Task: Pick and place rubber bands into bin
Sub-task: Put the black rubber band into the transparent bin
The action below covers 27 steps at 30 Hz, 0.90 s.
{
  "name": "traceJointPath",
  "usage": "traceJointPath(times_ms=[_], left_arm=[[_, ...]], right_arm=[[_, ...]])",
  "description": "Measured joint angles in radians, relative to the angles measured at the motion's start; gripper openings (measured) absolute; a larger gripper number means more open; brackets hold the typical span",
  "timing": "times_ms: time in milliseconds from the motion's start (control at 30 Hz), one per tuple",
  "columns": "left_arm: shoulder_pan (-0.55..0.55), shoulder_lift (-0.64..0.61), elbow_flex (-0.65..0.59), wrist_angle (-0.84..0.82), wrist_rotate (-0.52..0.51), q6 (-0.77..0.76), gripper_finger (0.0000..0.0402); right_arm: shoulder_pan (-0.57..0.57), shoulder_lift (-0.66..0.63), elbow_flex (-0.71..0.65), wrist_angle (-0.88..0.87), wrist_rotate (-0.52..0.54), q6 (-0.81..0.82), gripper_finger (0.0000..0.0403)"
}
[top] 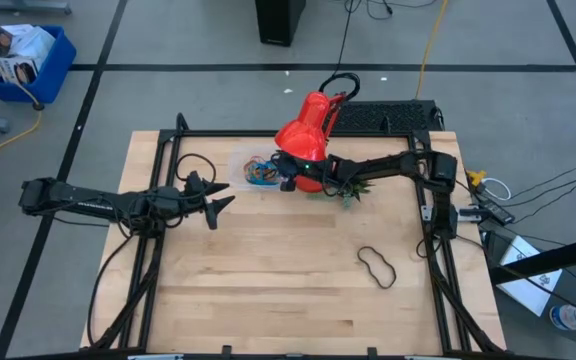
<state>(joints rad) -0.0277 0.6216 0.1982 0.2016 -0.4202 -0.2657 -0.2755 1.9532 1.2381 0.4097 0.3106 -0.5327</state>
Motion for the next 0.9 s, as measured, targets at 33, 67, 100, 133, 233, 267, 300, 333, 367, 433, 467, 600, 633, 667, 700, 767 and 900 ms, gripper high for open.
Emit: traceJointPath(times_ms=[33, 67, 100, 133, 233, 267, 300, 333, 367, 433, 467, 600, 633, 667, 700, 767, 900], left_arm=[[0.0, 0.0, 0.0, 0.0, 0.0, 0.0, 0.0223], [0.0, 0.0, 0.0, 0.0, 0.0, 0.0, 0.0223], [0.0, 0.0, 0.0, 0.0, 0.0, 0.0, 0.0223], [0.0, 0.0, 0.0, 0.0, 0.0, 0.0, 0.0223], [0.0, 0.0, 0.0, 0.0, 0.0, 0.0, 0.0223], [0.0, 0.0, 0.0, 0.0, 0.0, 0.0, 0.0223], [0.0, 0.0, 0.0, 0.0, 0.0, 0.0, 0.0223], [0.0, 0.0, 0.0, 0.0, 0.0, 0.0, 0.0223], [0.0, 0.0, 0.0, 0.0, 0.0, 0.0, 0.0223], [0.0, 0.0, 0.0, 0.0, 0.0, 0.0, 0.0223], [0.0, 0.0, 0.0, 0.0, 0.0, 0.0, 0.0223], [0.0, 0.0, 0.0, 0.0, 0.0, 0.0, 0.0223], [0.0, 0.0, 0.0, 0.0, 0.0, 0.0, 0.0223], [0.0, 0.0, 0.0, 0.0, 0.0, -0.001, 0.0223], [0.0, 0.0, 0.0, 0.0, 0.001, -0.003, 0.0223], [0.0, 0.0, 0.0, 0.0, 0.001, -0.004, 0.0223], [0.0, 0.0, 0.0, -0.001, 0.001, -0.004, 0.0223]], right_arm=[[0.011, -0.017, 0.0, -0.02, -0.008, 0.006, 0.0116], [0.021, -0.033, 0.0, -0.046, -0.023, 0.014, 0.0116], [0.032, -0.051, 0.0, -0.074, -0.028, 0.025, 0.0115], [0.045, -0.069, 0.0, -0.111, -0.028, 0.035, 0.0115], [0.082, -0.126, 0.0, -0.219, -0.029, 0.064, 0.0115], [0.095, -0.145, 0.0, -0.264, -0.03, 0.071, 0.0115], [0.107, -0.163, 0.0, -0.305, -0.033, 0.075, 0.0115], [0.119, -0.178, 0.0, -0.352, -0.047, 0.076, 0.0116], [0.13, -0.194, 0.0, -0.402, -0.071, 0.076, 0.0116], [0.149, -0.23, -0.009, -0.487, -0.148, 0.085, 0.0116], [0.159, -0.248, -0.018, -0.514, -0.192, 0.096, 0.0115], [0.203, -0.334, -0.09, -0.59, -0.315, 0.132, 0.0114], [0.218, -0.357, -0.113, -0.6, -0.316, 0.138, 0.0114], [0.234, -0.382, -0.139, -0.615, -0.313, 0.14, 0.0114], [0.249, -0.408, -0.165, -0.636, -0.312, 0.141, 0.0113], [0.285, -0.459, -0.215, -0.651, -0.311, 0.154, 0.0111], [0.361, -0.556, -0.293, -0.723, -0.312, 0.322, 0.0106]])
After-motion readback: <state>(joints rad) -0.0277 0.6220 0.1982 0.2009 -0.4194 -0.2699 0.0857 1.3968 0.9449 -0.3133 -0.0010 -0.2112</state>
